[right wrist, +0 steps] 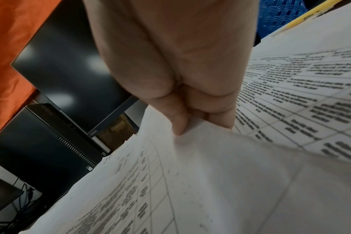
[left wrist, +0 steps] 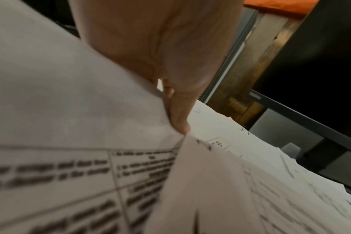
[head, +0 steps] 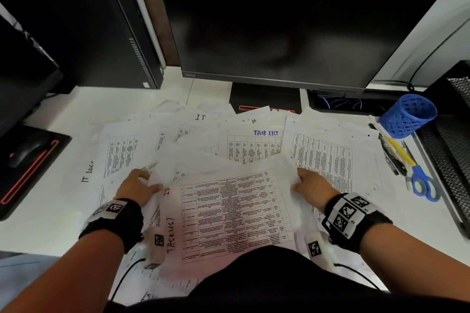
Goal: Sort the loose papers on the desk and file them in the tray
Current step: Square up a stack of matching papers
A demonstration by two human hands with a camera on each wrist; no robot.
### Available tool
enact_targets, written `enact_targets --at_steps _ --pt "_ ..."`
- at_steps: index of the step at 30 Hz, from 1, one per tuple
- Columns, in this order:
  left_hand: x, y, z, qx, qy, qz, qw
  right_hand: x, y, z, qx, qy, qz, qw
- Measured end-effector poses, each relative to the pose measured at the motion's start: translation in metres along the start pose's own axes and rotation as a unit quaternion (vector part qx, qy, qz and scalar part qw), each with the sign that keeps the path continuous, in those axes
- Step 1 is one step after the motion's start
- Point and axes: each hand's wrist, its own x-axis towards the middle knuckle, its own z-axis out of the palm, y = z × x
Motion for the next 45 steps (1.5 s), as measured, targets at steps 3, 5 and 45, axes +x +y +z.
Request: enact_targets --at_steps 3,5,45 --pt "-0.005 0.005 -0.005 -0.036 0.058 0.049 0.996 -0.001 -0.003 -0.002 -0.017 0.009 -0.001 1.000" --pt "-0.011 0.010 -0.016 -0.063 0.080 0.091 0.991 0.001 -0.003 -0.005 -0.025 0.013 -0.007 1.000" --pt "-0.069 0.074 0.018 0.063 -0.208 0.193 0.957 0.011 0.088 -0.053 0.031 0.184 0.232 0.955"
